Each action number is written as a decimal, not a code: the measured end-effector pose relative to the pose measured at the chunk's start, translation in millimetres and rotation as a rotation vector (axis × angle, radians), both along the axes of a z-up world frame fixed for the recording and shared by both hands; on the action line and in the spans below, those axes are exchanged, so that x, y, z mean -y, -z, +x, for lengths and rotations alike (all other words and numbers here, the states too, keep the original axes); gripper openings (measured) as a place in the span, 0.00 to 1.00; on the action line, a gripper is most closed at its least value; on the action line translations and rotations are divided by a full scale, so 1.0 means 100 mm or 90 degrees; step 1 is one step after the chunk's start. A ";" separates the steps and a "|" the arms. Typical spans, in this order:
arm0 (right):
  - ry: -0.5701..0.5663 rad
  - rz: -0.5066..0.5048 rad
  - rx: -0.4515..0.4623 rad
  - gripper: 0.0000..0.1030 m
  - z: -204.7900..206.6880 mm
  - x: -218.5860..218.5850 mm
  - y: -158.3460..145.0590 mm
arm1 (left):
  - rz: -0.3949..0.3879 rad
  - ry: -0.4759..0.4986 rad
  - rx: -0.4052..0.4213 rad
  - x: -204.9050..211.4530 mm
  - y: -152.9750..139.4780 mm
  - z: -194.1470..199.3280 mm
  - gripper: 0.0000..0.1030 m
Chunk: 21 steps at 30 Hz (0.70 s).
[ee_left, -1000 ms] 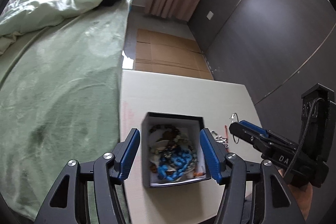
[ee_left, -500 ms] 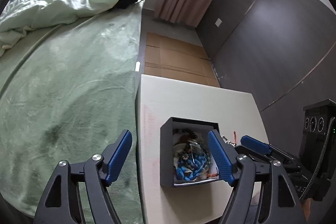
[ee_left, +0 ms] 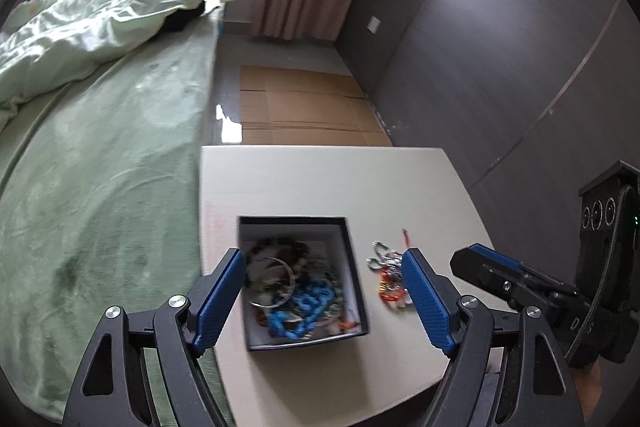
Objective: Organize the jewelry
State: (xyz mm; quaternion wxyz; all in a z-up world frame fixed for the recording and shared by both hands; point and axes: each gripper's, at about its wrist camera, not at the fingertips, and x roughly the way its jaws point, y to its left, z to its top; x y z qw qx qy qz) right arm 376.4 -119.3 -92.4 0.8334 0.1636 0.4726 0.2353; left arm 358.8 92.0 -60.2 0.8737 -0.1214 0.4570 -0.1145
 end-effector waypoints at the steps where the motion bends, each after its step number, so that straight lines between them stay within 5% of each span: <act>1: 0.006 0.002 -0.002 0.83 -0.01 0.05 0.00 | 0.002 0.004 0.001 0.05 0.00 0.00 0.78; 4: 0.030 0.054 -0.020 0.83 -0.05 0.28 0.03 | 0.007 0.016 -0.001 0.18 0.00 0.01 0.78; 21: 0.106 0.046 -0.042 0.84 -0.17 1.09 0.20 | 0.071 0.101 -0.033 1.12 0.13 0.03 0.78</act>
